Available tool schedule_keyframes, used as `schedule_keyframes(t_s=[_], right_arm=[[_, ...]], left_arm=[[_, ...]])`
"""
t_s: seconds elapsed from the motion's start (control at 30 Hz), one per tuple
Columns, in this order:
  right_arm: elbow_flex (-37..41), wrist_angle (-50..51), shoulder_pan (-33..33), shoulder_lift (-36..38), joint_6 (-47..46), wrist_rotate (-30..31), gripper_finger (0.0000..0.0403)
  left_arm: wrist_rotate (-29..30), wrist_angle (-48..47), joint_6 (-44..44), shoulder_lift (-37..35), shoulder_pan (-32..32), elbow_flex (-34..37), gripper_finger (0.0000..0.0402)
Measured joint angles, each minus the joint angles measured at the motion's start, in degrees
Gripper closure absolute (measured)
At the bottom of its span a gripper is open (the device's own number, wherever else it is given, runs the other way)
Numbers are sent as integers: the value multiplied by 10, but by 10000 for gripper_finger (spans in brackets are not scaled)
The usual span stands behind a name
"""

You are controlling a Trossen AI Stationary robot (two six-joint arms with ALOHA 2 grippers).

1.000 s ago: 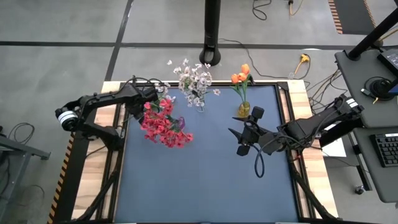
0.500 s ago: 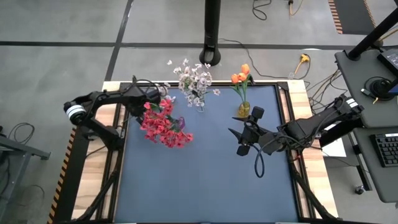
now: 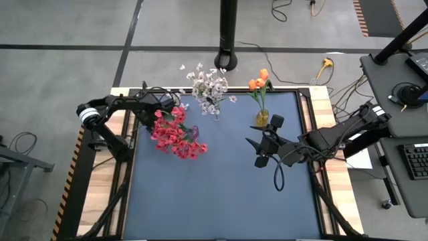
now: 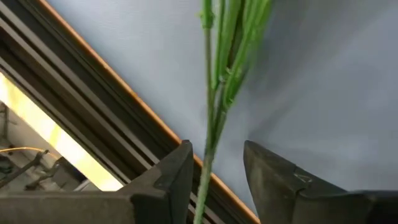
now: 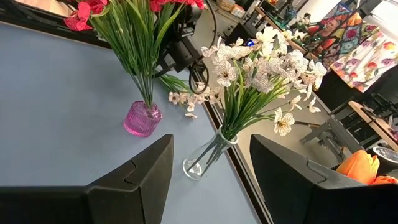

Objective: Sort flowers into vase by color
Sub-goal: Put the white flower into the transparent vase

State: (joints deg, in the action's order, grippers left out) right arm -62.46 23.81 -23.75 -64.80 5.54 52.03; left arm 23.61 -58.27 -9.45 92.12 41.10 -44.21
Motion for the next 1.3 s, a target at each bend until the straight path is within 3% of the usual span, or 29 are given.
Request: schedule_keyframes(t_s=[0.8, 1.1, 1.3], right_arm=[[0, 0, 0, 0, 0, 0, 197], [0, 0, 0, 0, 0, 0, 197], [0, 1, 0, 0, -4, 0, 197]], left_arm=[[9, 11, 0, 16, 4, 0, 395], [14, 9, -2, 11, 4, 0, 396], [14, 0, -1, -40, 7, -7, 396]])
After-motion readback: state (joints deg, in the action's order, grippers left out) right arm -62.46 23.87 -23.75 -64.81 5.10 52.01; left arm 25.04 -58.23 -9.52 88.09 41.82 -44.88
